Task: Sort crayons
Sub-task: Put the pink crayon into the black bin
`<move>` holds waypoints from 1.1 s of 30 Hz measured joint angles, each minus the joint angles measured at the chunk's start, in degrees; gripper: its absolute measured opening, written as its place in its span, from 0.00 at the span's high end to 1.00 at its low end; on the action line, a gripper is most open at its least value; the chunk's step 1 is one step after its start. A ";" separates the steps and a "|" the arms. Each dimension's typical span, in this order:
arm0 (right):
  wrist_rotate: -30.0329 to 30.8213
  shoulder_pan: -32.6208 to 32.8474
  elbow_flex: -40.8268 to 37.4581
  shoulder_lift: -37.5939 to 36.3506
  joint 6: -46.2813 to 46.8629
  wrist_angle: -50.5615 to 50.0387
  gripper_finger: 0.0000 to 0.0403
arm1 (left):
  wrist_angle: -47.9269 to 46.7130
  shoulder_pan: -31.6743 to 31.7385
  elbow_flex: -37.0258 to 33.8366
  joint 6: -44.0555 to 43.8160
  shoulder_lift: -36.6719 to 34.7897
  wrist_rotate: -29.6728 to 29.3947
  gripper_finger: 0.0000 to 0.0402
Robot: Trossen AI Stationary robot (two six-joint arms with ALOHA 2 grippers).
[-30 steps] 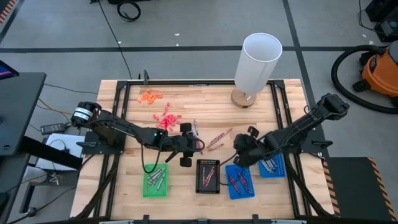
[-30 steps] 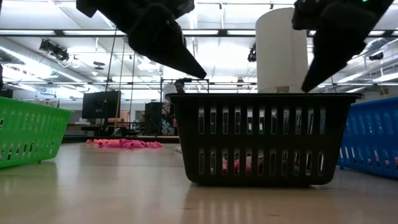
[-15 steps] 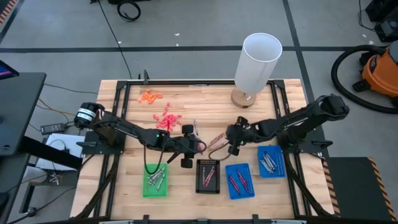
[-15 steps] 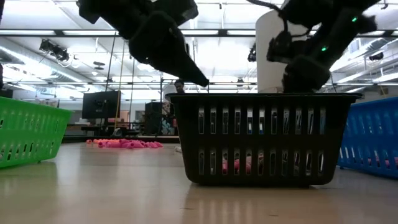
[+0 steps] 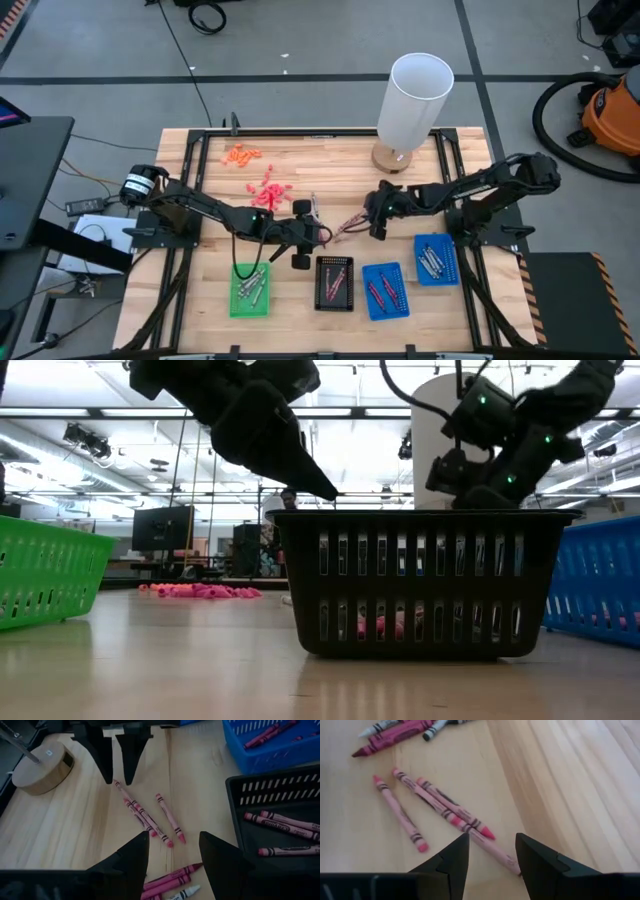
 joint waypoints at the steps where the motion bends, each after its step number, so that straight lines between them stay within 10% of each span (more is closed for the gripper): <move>1: -0.31 -0.58 -0.93 0.00 -0.35 1.45 0.58 | -0.02 0.00 0.00 0.00 0.00 0.00 0.54; 12: -3.11 -3.88 -9.02 0.00 -6.48 17.17 0.58 | -0.02 0.00 0.00 0.01 0.00 0.00 0.54; 33: -12.65 -5.40 -12.18 0.00 -4.91 15.88 0.58 | -0.02 0.00 0.00 1.11 0.00 0.01 0.54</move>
